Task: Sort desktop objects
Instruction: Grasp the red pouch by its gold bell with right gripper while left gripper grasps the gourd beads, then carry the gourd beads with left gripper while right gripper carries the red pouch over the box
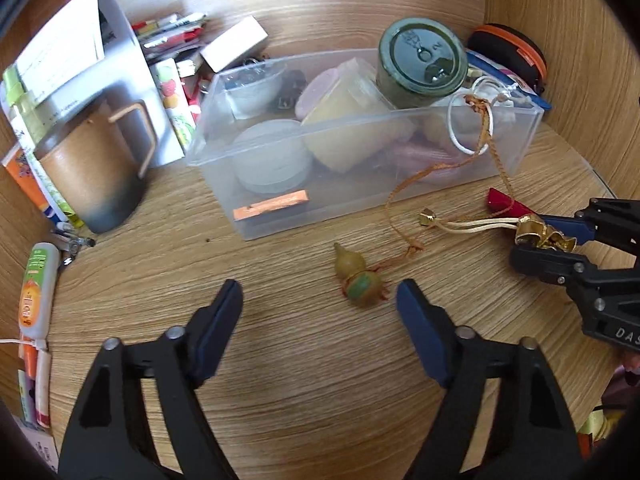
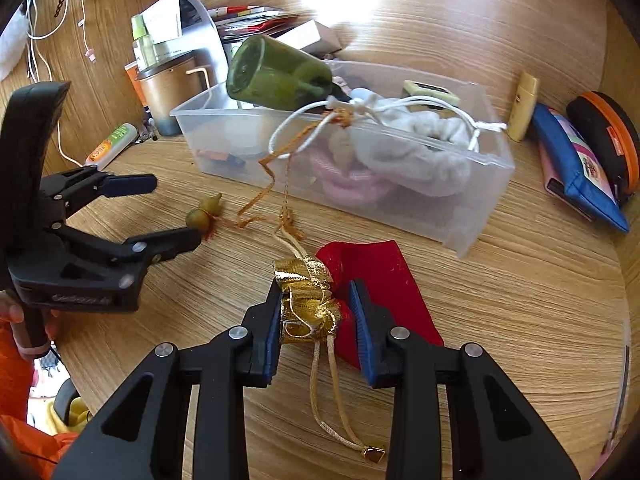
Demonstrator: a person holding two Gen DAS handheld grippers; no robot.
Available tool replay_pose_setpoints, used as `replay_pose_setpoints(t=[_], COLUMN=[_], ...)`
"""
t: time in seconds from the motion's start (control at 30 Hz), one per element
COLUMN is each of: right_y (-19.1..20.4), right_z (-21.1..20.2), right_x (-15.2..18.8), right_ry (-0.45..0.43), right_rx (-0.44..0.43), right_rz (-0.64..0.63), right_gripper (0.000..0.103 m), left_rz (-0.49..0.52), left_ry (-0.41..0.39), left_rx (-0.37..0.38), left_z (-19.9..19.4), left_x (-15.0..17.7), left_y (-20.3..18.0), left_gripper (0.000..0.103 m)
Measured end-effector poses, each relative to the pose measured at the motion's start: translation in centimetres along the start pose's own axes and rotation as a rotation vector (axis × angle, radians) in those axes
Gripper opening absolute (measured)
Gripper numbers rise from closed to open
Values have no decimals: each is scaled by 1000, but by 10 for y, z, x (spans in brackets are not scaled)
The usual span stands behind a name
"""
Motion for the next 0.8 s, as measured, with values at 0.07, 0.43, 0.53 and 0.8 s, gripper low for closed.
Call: replay_pose_setpoints(t=[0.07,0.43,0.53,0.8], right_y=[-4,-23,-25,-20], right_z=[-1,-21,-26,-39], right_x=[1,-4,-6,-14], right_ry=[-5,-60,-73,-110], right_rx=[-5,3,5,5], right_rz=[10,53,49,28], right_gripper=[28,28,28,28], left_rz=[9,-21,-29,-45], left_ry=[16,13,11,-14], left_rx=[3,37,31,1], left_z=[5,7,5,-7], left_x=[-2,-9,-8,-9], left_y=[-5,-9,-7,3], left_gripper=[67,24,19,19])
Point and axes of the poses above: each gripper's, at about its wrist camera, not at the fingertips, and z roughly the way its jaws point, y to its left, x to its underside, the point moved 3 cm from there along z, roughly the way its jaws point, and after that the axes turned 7 degrees about -x, right-handed, at the moved point
